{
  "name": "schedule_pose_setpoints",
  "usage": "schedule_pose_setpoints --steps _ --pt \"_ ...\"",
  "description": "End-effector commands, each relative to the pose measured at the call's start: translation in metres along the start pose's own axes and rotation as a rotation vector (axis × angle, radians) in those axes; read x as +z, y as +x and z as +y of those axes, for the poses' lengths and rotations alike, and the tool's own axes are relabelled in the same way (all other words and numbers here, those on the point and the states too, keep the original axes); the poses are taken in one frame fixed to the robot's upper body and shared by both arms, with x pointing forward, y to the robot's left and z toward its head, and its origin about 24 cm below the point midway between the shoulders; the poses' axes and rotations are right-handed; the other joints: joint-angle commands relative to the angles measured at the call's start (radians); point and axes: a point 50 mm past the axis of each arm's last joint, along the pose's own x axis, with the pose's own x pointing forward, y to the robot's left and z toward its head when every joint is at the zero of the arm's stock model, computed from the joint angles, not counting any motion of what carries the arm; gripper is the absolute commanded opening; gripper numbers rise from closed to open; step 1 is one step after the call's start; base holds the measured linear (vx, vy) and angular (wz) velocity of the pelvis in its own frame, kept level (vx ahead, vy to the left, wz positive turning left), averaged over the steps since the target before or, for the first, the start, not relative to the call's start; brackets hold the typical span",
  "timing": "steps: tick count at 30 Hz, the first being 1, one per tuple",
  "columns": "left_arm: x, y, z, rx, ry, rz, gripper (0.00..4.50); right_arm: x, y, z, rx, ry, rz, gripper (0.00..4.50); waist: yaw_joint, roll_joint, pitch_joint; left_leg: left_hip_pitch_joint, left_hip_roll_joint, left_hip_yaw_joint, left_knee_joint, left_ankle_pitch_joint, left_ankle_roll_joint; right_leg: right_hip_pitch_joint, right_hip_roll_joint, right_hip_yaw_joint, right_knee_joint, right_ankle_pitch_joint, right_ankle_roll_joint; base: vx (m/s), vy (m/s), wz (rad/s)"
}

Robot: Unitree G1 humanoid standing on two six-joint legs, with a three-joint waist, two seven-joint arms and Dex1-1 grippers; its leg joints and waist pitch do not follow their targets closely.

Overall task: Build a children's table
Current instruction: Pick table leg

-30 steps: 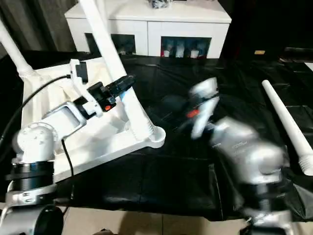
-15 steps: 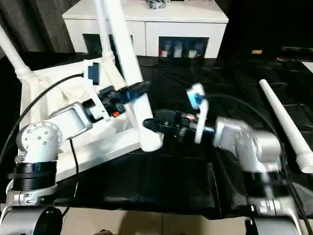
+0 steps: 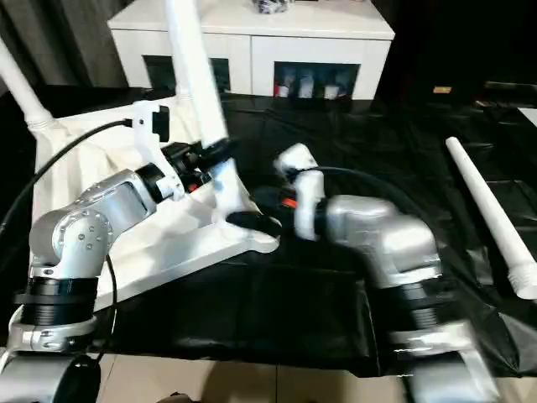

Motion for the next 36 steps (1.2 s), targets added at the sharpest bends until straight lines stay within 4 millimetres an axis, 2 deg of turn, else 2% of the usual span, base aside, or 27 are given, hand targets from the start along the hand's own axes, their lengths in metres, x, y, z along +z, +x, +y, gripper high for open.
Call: schedule_pose_setpoints --steps 1,7,11,15,21,24,25,28,29,31,34,35,36 --pt "0.007 0.003 -0.004 0.023 0.044 -0.032 1.93 0.009 0.003 -0.002 -0.055 -0.033 -0.023 3.28 -0.004 -0.012 -0.078 0.014 0.019 -0.001 -0.075 -0.115 -0.006 0.056 -0.029 0.025 -0.057 -0.134 -0.216 0.0 0.0 0.0" --pt "0.003 0.008 -0.004 0.104 0.069 -0.059 1.93 -0.005 0.023 0.006 -0.123 -0.061 0.007 2.76 -0.004 -0.01 -0.075 0.015 0.019 -0.002 -0.079 -0.153 -0.024 0.055 -0.03 0.026 -0.062 -0.173 -0.192 0.0 0.0 0.0" --pt "0.004 0.01 -0.005 0.136 0.093 -0.073 1.93 -0.01 0.035 0.005 -0.252 -0.114 0.041 2.34 -0.008 -0.012 -0.076 0.014 0.018 -0.002 -0.079 -0.153 -0.036 0.053 -0.03 0.027 -0.062 -0.172 -0.183 0.0 0.0 0.0" --pt "0.007 0.011 -0.004 0.165 0.102 -0.096 1.93 -0.011 0.044 0.006 -0.303 -0.107 0.033 2.08 -0.011 -0.011 -0.075 0.014 0.017 -0.002 -0.081 -0.166 -0.038 0.053 -0.029 0.027 -0.063 -0.173 -0.177 0.0 0.0 0.0" --pt "0.005 0.011 -0.006 0.16 0.099 -0.091 1.91 -0.01 0.048 0.007 -0.3 -0.106 0.012 1.98 -0.014 -0.011 -0.075 0.014 0.017 -0.002 -0.081 -0.17 -0.035 0.054 -0.029 0.028 -0.061 -0.158 -0.178 0.0 0.0 0.0" --pt "0.005 0.01 -0.007 0.153 0.122 -0.078 1.91 -0.01 0.046 0.008 -0.277 -0.108 0.0 1.98 -0.015 -0.01 -0.075 0.013 0.017 -0.003 -0.082 -0.166 -0.033 0.055 -0.029 0.027 -0.06 -0.151 -0.179 0.0 0.0 0.0" --pt "0.006 0.008 -0.009 0.099 0.113 -0.073 2.47 -0.009 0.043 0.008 -0.25 -0.111 -0.01 1.98 -0.015 -0.011 -0.075 0.014 0.017 -0.003 -0.081 -0.166 -0.031 0.055 -0.028 0.027 -0.059 -0.148 -0.18 0.0 0.0 0.0" --pt "0.007 0.005 -0.012 0.036 0.101 -0.066 2.68 -0.008 0.039 0.009 -0.214 -0.111 -0.026 1.97 -0.015 -0.009 -0.076 0.014 0.018 -0.002 -0.08 -0.165 -0.028 0.055 -0.03 0.027 -0.058 -0.144 -0.193 0.0 0.0 0.0" --pt "0.008 0.001 -0.015 -0.054 0.069 -0.059 2.8 -0.006 0.031 0.009 -0.153 -0.126 -0.044 1.97 -0.016 -0.011 -0.076 0.014 0.018 -0.002 -0.079 -0.16 -0.025 0.055 -0.029 0.027 -0.057 -0.128 -0.201 0.0 0.0 0.0" --pt "0.009 -0.001 -0.015 -0.077 0.06 -0.055 2.98 -0.005 0.029 0.01 -0.134 -0.134 -0.047 1.96 -0.015 -0.011 -0.075 0.014 0.017 0.0 -0.077 -0.153 -0.015 0.057 -0.028 0.027 -0.053 -0.11 -0.214 0.0 0.0 0.0" --pt "0.019 -0.011 -0.011 -0.205 0.038 -0.074 3.25 -0.009 0.008 0.015 0.033 -0.147 -0.045 1.95 -0.01 -0.011 -0.075 0.016 0.016 -0.001 -0.077 -0.164 0.002 0.061 -0.028 0.027 -0.055 -0.124 -0.216 0.0 0.0 0.0" --pt "0.019 -0.011 -0.011 -0.205 0.038 -0.074 3.25 -0.009 0.008 0.015 0.033 -0.147 -0.045 1.95 -0.01 -0.011 -0.075 0.016 0.016 -0.001 -0.077 -0.164 0.002 0.061 -0.028 0.027 -0.055 -0.124 -0.216 0.0 0.0 0.0" --pt "0.023 -0.015 -0.01 -0.262 0.024 -0.089 3.35 -0.012 0.001 0.015 0.083 -0.138 -0.038 1.94 -0.012 -0.015 -0.072 0.015 0.017 0.0 -0.078 -0.171 0.006 0.062 -0.028 0.026 -0.058 -0.139 -0.22 0.0 0.0 0.0"
